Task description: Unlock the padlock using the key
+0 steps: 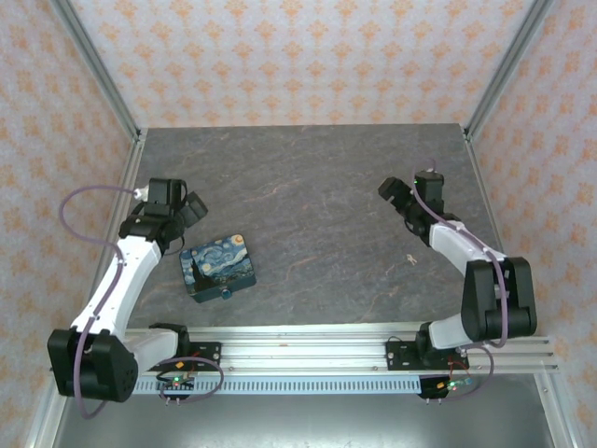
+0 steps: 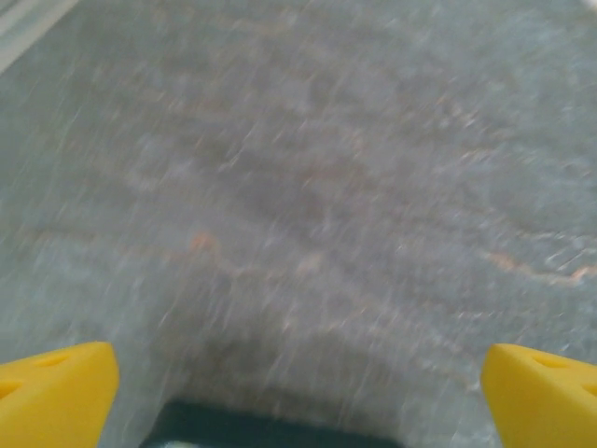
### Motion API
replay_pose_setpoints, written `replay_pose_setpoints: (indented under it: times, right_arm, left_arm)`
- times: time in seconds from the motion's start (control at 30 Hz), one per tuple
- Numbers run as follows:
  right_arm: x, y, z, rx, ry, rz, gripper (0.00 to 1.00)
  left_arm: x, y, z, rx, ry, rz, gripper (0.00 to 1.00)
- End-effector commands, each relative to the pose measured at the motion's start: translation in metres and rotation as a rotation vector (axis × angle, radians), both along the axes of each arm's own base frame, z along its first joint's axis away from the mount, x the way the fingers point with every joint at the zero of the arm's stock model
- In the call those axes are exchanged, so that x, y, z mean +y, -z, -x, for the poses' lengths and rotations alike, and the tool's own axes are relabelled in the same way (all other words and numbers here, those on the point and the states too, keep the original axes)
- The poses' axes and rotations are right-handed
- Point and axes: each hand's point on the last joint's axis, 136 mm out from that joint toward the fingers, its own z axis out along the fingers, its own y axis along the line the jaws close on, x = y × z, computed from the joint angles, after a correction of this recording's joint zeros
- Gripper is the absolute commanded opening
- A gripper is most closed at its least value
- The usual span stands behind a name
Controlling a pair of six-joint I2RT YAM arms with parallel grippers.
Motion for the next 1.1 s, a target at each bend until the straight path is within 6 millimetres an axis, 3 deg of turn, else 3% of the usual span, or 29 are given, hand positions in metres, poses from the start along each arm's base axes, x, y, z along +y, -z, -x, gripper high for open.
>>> replay_pose_setpoints:
  times: [0.0,0.2,0.33,0.47,0.67,0.8,0.97,1.07]
  right_arm:
    - [0.026,0.032,0.026,0.163,-0.032,-0.074,0.88]
    - [0.057,0.048,0.036,0.228,-0.087,-0.055,0.88]
    - [0.067,0.041,0.04,0.231,-0.105,0.032,0.95]
    - [0.09,0.03,0.046,0.206,-0.216,0.016,0.95]
    - [0.116,0.026,0.06,0.193,-0.338,-0.111,0.85]
    - [0.13,0.022,0.068,0.212,-0.388,-0.187,0.8]
    - [0.135,0.015,0.081,0.221,-0.401,-0.231,0.76]
    - [0.131,0.014,0.091,0.225,-0.385,-0.245,0.74]
  left_arm:
    - [-0.001,0.031,0.062,0.172,-0.105,0.087,1.0]
    - [-0.014,0.06,0.091,0.209,-0.084,0.135,1.0]
    - [-0.031,0.076,0.089,0.204,-0.035,0.173,1.0]
    - [-0.061,0.079,0.068,0.127,0.037,0.231,1.0]
    - [-0.115,0.068,0.03,0.004,0.125,0.338,1.0]
    - [-0.163,0.06,0.001,-0.043,0.207,0.368,1.0]
    - [-0.242,0.049,-0.033,-0.055,0.358,0.408,1.0]
    - [-0.268,0.046,-0.046,-0.052,0.399,0.397,1.0]
